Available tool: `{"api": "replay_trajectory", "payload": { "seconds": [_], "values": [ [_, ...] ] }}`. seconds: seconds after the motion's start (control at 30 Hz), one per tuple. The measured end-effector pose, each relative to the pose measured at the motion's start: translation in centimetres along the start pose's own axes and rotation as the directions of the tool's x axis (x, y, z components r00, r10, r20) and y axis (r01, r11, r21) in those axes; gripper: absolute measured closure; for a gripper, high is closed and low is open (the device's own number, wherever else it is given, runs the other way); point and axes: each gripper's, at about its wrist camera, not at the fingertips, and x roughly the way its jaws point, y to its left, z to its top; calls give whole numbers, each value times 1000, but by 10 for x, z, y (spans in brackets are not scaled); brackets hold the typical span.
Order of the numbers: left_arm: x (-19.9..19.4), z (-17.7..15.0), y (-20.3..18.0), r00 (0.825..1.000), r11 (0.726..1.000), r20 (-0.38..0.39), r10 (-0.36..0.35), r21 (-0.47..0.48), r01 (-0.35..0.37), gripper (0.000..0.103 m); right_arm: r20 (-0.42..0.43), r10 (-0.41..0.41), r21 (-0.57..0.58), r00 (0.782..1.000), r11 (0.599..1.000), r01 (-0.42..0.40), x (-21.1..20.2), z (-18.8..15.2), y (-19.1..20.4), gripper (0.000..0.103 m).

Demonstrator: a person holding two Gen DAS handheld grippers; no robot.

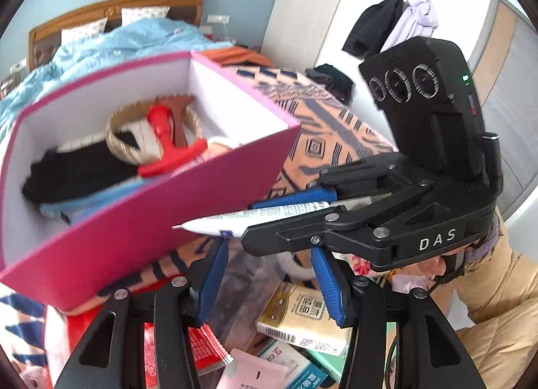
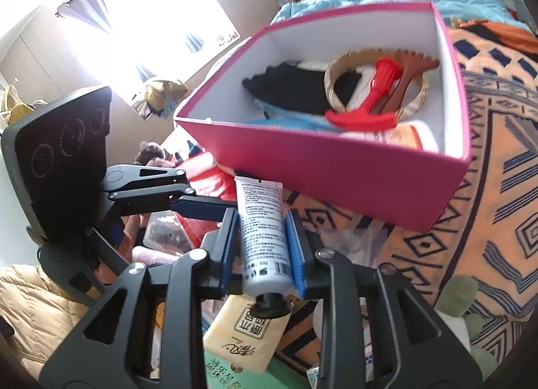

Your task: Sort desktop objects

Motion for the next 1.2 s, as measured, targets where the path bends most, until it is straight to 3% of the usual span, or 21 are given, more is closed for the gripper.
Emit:
{"api": "replay_trajectory", "payload": {
  "seconds": [0.3,0.6,0.67,0.97,1.2],
  "values": [
    [-3,2,-4,997,994,12,83,71,-83,44,23,61,29,998,998,-61,-3,1,-3,76],
    [-16,4,12,994,992,34,104,70,-106,44,55,139,60,989,988,-142,-22,-3,-13,76],
    [-18,7,10,995,991,50,83,100,-88,44,50,149,64,988,986,-152,-22,-2,-14,76],
    [-23,16,-7,984,953,123,128,260,-156,46,42,160,38,986,986,-162,-29,10,-11,76],
    [-17,13,-11,991,966,105,80,239,-103,39,109,154,65,982,985,-162,-36,11,-12,77]
  ]
}}
